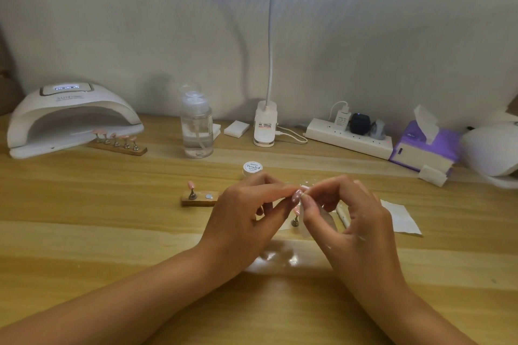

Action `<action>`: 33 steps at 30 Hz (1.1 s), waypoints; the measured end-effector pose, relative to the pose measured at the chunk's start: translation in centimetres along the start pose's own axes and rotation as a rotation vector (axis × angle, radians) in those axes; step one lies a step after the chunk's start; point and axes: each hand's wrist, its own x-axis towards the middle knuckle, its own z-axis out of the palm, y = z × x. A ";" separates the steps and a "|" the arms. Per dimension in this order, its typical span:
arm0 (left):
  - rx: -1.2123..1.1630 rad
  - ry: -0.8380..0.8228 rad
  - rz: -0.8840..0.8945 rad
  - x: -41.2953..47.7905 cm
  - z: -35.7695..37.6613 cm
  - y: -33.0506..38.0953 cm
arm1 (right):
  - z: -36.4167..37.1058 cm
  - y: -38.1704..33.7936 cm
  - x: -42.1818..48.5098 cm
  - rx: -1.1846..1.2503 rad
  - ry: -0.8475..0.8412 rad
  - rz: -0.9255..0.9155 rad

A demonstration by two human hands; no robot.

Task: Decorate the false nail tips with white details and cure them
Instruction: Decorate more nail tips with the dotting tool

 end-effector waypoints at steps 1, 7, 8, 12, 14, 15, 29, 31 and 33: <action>0.005 -0.002 -0.001 0.0 0.0 0.1 | 0.0 0.0 0.1 -0.014 -0.006 -0.016; -0.115 0.082 -0.170 1.1 -1.1 0.4 | -2.0 1.0 1.7 0.059 0.244 0.024; -0.166 0.109 -0.217 1.7 -1.7 0.4 | -2.6 1.6 2.2 0.068 0.299 0.057; -0.189 0.195 -0.319 4.6 -5.8 -0.6 | -4.7 4.7 3.4 0.060 0.433 0.255; -0.181 0.109 -0.396 5.4 -7.7 -1.4 | -5.3 6.2 3.6 0.034 0.423 0.383; -0.185 0.043 -0.431 5.5 -8.5 -1.8 | -5.5 6.8 3.6 0.025 0.409 0.446; 0.392 -0.369 -0.388 3.4 -7.6 -3.2 | -5.9 9.4 2.8 0.000 0.344 0.644; 0.410 -0.369 -0.387 3.3 -7.4 -3.2 | -5.8 9.2 2.9 -0.011 0.332 0.625; 0.421 -0.354 -0.391 3.2 -7.1 -3.2 | -5.6 8.8 3.0 -0.028 0.316 0.623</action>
